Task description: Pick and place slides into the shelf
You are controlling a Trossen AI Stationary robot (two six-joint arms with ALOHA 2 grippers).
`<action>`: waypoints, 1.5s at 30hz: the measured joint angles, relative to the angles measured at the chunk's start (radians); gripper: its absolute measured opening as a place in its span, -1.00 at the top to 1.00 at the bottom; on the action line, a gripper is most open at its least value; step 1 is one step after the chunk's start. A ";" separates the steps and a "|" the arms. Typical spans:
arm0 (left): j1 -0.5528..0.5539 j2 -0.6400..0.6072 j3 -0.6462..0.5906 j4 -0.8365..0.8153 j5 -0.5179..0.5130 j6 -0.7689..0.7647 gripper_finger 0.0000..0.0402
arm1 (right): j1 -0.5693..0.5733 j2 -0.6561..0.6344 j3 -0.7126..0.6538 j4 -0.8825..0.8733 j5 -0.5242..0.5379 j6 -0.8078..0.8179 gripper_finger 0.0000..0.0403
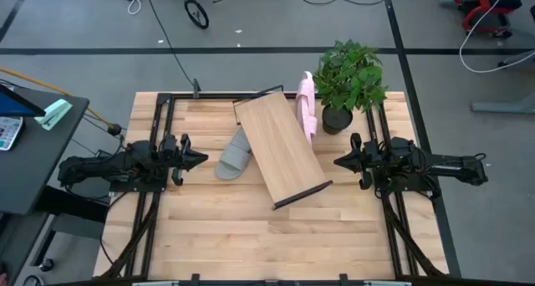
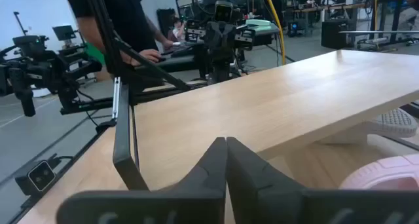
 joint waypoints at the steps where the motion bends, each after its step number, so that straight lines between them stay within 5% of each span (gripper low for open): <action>1: 0.000 0.000 0.000 0.000 0.000 0.000 0.83 | 0.000 0.000 0.000 0.000 0.000 0.000 0.93; 45: 0.000 0.000 0.000 0.000 0.000 0.000 0.86 | 0.000 0.000 0.000 0.000 0.000 0.000 0.93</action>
